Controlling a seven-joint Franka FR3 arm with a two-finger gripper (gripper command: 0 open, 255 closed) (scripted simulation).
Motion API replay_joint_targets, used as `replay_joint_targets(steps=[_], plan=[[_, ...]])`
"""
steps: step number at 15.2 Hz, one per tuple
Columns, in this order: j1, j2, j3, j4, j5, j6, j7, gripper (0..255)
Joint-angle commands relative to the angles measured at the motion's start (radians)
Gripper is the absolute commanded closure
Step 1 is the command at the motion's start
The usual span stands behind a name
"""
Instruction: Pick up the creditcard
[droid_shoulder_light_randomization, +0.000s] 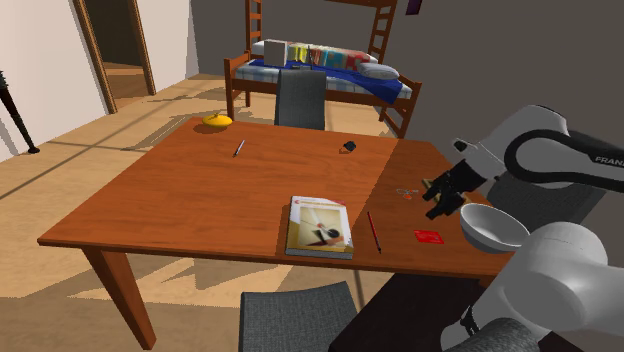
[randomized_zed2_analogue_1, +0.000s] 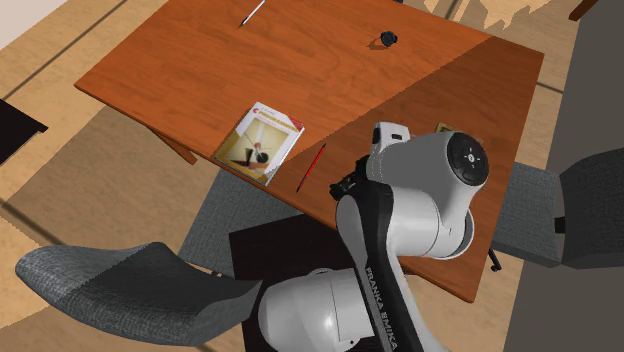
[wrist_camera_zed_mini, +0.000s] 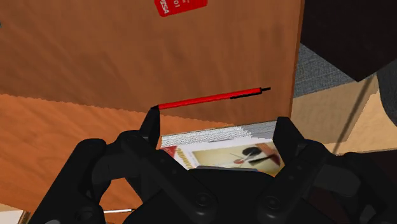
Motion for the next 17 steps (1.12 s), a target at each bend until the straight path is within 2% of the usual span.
replay_joint_targets(steps=[1,4,12,14,15,17], plan=[[0.017,0.106,-0.276,0.003,-0.108,0.095,-0.278,0],[0.125,0.201,-0.505,0.053,-0.181,0.180,-0.458,0],[0.229,0.316,-0.695,0.051,-0.257,0.334,-0.521,0],[0.230,0.316,-0.695,0.051,-0.257,0.334,-0.521,0],[0.228,0.316,-0.695,0.051,-0.257,0.333,-0.523,255],[0.228,0.315,-0.694,0.051,-0.257,0.333,-0.522,255]])
